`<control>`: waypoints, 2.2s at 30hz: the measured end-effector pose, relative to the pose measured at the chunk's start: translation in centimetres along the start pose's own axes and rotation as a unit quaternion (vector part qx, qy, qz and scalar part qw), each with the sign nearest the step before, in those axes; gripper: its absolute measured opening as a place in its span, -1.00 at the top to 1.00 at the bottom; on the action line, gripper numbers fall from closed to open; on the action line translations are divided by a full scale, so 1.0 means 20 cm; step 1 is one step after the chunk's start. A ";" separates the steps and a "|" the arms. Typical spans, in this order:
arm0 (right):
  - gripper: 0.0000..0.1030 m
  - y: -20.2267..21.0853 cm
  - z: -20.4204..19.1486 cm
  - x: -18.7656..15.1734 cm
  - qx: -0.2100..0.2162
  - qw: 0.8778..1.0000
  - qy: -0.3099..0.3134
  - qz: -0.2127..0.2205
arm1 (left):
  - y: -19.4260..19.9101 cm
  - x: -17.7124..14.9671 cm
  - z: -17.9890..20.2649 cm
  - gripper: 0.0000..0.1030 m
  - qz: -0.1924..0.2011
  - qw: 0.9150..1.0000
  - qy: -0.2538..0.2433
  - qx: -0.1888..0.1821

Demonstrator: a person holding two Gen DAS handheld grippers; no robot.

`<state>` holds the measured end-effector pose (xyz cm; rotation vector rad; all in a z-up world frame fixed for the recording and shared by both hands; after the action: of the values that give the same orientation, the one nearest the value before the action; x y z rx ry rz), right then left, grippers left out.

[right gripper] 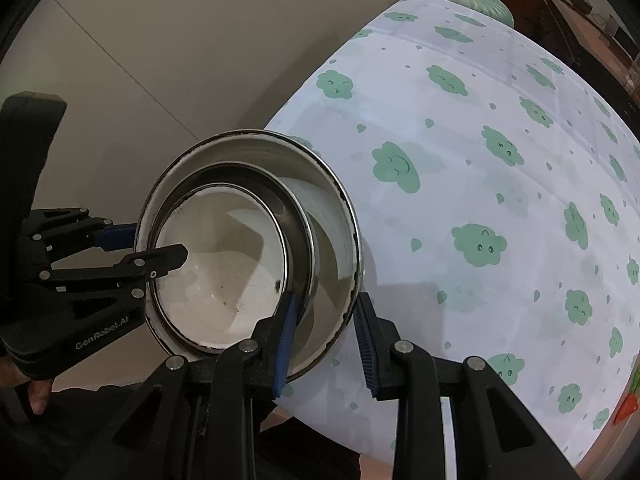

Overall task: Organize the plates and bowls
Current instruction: 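Lift the nested bowl stack with both grippers and carry it along the table, then lower the nested bowl stack onto the cloth and open both grippers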

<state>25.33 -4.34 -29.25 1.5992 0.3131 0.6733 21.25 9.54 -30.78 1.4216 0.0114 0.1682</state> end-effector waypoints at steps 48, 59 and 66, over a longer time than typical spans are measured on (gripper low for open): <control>0.34 -0.15 -0.03 0.01 -0.008 0.999 0.011 -0.029 | -0.16 -0.03 -0.02 0.44 -0.031 0.999 0.013 -0.009; 0.13 -0.05 -0.07 0.00 -0.025 1.000 0.006 0.000 | -0.04 -0.02 0.02 0.24 0.007 1.000 -0.009 -0.012; 0.12 0.06 -0.08 -0.07 -0.055 0.998 -0.029 0.023 | 0.07 -0.06 0.02 0.18 0.041 0.998 -0.040 -0.019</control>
<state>23.13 -3.99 -28.40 1.5214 0.1948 0.6666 20.01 9.29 -29.43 1.3903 -0.1163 0.1781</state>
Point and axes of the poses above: each gripper's, at about its wrist camera, not at the fingertips, and y roughly against the way its jaws point, z to its right, x to its top, the point moved 3 cm from there along -y, roughly the way its jaws point, and after that the axes turned 9 degrees about -x, right-handed, at the moved point
